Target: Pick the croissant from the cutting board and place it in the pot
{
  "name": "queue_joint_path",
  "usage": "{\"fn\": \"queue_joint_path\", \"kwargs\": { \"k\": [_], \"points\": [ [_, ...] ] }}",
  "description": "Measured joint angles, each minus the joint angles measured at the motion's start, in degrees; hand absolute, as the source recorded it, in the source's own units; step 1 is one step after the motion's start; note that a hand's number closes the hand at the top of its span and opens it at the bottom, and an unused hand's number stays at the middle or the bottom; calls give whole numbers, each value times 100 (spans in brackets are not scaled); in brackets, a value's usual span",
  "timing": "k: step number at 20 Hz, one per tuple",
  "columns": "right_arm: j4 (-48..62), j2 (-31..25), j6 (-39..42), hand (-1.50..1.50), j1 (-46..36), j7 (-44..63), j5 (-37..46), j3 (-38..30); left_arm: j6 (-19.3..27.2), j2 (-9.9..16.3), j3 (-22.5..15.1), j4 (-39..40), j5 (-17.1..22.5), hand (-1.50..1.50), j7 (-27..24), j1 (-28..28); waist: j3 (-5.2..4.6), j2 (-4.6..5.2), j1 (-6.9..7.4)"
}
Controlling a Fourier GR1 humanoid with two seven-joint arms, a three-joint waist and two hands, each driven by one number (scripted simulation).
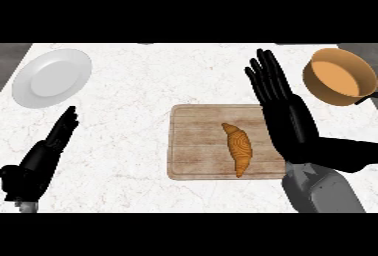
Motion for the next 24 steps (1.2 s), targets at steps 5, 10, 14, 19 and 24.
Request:
{"fn": "queue_joint_path", "kwargs": {
  "k": [5, 10, 14, 19, 24],
  "points": [
    [278, -647, 1475, 150, -752, 312, -629, -66, 156, -297, 203, -193, 212, 0, -126, -410, 47, 161, 255],
    [778, -1915, 2717, -150, -1363, -13, 150, 32, 336, -637, 370, -265, 492, 0, -168, -826, 39, 257, 370],
    [1319, -2627, 3791, -150, -1511, -1240, 612, 33, 451, -811, 469, -162, 612, 0, -119, -1149, 76, 314, 360],
    [1998, -3241, 4554, -150, -1706, -2957, 1498, 84, 497, -900, 566, 37, 687, 0, -44, -1444, 84, 289, 353],
    [2490, -3606, 4400, -150, -2178, -3500, 2632, 573, 530, -1005, 573, 294, 642, 0, -75, -1674, 76, 254, 362]
  ]
}}
